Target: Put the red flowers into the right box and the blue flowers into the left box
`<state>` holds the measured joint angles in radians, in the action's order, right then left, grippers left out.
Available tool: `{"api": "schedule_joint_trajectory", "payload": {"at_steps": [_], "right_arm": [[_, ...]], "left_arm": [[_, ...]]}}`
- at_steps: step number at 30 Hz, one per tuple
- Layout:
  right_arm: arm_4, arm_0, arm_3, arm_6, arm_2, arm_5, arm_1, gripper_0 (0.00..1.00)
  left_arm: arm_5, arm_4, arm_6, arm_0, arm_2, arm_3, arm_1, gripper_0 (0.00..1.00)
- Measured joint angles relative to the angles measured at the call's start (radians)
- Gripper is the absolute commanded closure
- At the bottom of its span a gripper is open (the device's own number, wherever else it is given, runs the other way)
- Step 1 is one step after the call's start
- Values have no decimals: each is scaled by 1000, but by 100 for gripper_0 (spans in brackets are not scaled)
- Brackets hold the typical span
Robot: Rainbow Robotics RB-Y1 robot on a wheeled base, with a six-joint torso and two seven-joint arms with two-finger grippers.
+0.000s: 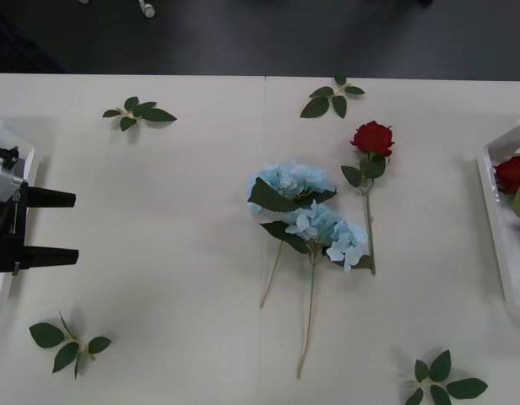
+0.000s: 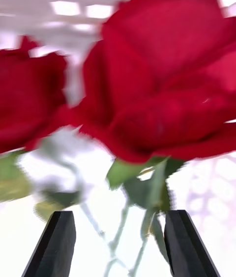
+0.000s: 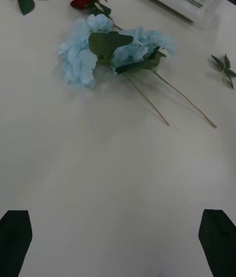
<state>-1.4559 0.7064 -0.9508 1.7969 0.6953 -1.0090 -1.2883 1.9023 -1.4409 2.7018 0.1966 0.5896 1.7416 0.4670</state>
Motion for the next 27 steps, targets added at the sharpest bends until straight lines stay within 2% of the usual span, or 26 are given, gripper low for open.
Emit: {"api": "schedule_joint_trajectory", "payload": {"at_steps": [5,9,21,27], "right_arm": [[10,0,-32,0,-148,-108,0,47],[16,0,-47,0,-216,-160,0,48],[24,0,-145,-10,-222,-285,0,48],[41,0,-219,-202,-224,-335,19,48]], "left_arm": [[0,0,0,0,0,0,0,0],[0,0,0,0,0,0,0,0],[0,0,0,0,0,0,0,0],[0,0,0,0,0,0,0,0]]}}
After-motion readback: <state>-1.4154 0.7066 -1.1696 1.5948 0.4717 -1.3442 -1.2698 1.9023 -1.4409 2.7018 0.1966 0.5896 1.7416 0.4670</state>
